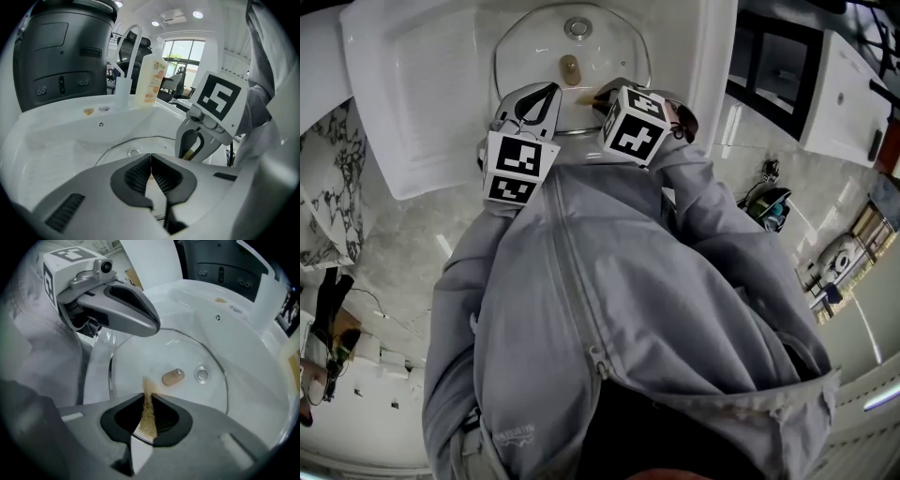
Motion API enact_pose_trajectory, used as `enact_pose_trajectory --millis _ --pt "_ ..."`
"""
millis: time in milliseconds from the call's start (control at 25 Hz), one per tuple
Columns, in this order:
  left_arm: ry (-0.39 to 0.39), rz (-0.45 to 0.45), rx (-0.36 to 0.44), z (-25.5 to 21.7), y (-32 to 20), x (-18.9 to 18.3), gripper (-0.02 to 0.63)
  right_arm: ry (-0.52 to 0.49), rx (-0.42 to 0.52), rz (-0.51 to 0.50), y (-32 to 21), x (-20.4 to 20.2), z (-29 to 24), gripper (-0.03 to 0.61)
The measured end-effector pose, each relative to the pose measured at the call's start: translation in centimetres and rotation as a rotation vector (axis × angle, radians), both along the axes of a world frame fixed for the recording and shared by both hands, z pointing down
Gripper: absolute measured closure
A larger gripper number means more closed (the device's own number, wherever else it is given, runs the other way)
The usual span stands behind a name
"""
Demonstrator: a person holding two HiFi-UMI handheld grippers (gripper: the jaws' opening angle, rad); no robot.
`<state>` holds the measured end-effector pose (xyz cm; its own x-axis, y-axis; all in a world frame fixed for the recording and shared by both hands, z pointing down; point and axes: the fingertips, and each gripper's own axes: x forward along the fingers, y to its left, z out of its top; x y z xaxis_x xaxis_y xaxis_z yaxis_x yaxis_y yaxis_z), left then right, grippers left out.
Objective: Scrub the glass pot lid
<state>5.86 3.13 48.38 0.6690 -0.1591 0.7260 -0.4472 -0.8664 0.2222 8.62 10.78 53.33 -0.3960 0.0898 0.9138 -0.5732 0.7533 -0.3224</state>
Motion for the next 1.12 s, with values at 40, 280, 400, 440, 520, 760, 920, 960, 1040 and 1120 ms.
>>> enact_pose_trajectory --millis 40,280,400,440,520,760,920,960,1040,1120 --pt "0.0 -0.001 0.004 -0.1 0.0 -0.1 0.607 -0.021 -0.014 0.0 0.2 -0.6 -0.3 0.537" --pt "-0.001 -0.012 0.031 -1.2 -0.1 -0.8 0.607 -0.122 -0.051 0.015 0.5 -3.0 -2.2 0.537" --pt "-0.003 -0.007 0.044 -1.8 -0.1 -1.1 0.607 -0.206 -0.059 0.043 0.4 -4.2 -3.4 0.537" --pt "-0.004 -0.004 0.048 -1.9 0.0 -1.2 0.607 -0.236 -0.057 0.056 0.3 -4.5 -3.8 0.537" --pt "-0.005 0.002 0.058 -2.2 0.0 -1.2 0.607 -0.305 -0.045 0.096 -0.2 -5.0 -4.7 0.537" --pt "0.009 0.021 0.094 -3.5 0.0 -0.2 0.607 -0.494 0.071 0.368 -2.9 -1.9 -8.2 0.537" --pt "0.037 0.071 0.105 -3.7 0.3 1.5 0.607 -0.475 0.185 0.612 -4.2 4.1 -8.9 0.537" --pt "0.04 0.09 0.105 -3.6 0.5 2.1 0.607 -0.468 0.206 0.666 -4.3 5.5 -8.9 0.537" --pt "0.039 0.131 0.102 -3.3 1.2 3.5 0.606 -0.46 0.241 0.756 -4.1 8.0 -9.1 0.537" --pt "0.043 0.177 0.09 -2.9 2.1 5.1 0.606 -0.45 0.267 0.829 -3.5 9.9 -9.3 0.537"
